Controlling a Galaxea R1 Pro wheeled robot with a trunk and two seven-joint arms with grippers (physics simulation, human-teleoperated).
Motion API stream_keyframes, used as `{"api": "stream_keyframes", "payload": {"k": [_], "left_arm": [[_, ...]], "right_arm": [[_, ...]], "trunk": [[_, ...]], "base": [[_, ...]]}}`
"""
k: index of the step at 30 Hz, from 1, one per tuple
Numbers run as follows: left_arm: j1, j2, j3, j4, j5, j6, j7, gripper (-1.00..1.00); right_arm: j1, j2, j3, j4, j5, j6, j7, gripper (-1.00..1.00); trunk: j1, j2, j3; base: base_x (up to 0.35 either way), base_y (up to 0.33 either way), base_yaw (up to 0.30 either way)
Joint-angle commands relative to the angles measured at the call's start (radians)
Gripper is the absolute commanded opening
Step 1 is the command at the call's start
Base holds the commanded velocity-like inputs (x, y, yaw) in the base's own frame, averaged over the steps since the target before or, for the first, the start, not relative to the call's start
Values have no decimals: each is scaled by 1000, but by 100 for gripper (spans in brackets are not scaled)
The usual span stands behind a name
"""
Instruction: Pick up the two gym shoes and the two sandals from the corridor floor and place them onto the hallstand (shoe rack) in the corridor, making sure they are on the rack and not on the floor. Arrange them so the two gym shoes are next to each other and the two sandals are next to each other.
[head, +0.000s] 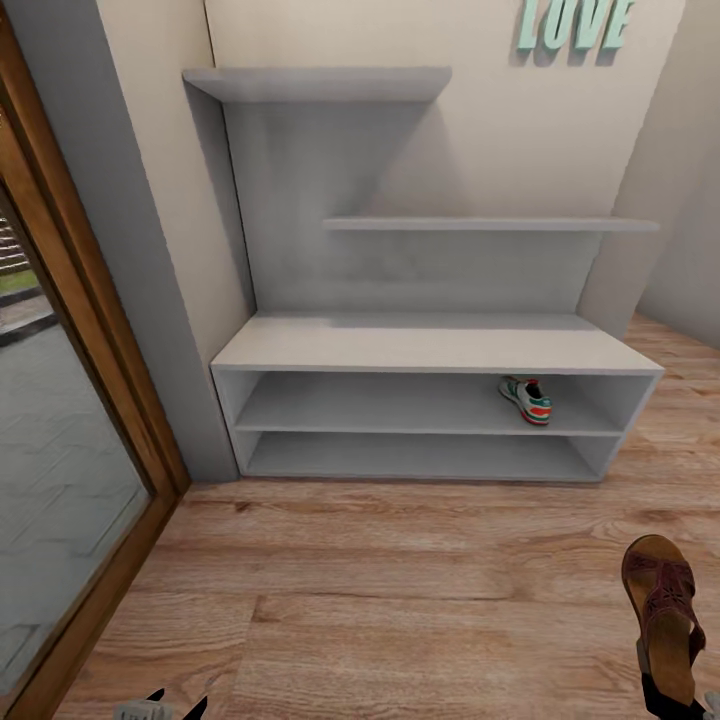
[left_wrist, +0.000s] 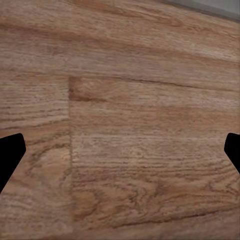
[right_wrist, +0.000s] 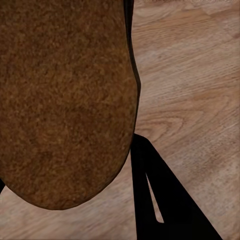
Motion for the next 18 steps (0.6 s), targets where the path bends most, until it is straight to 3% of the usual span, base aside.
{"api": "stream_keyframes", "payload": {"k": [1,18], "left_arm": [[-1,0,2,1,6,1,-7,100],[-1,-8,-4,1,-4,1,-9,100]], "right_arm": [[-1,2,-4,-1,4,2,8,-100],[-1,7,5,16,8,3,8,-100]], "trunk": [[0,0,-1],[0,0,-1]], "base": [[0,3,0],[0,0,0]]}}
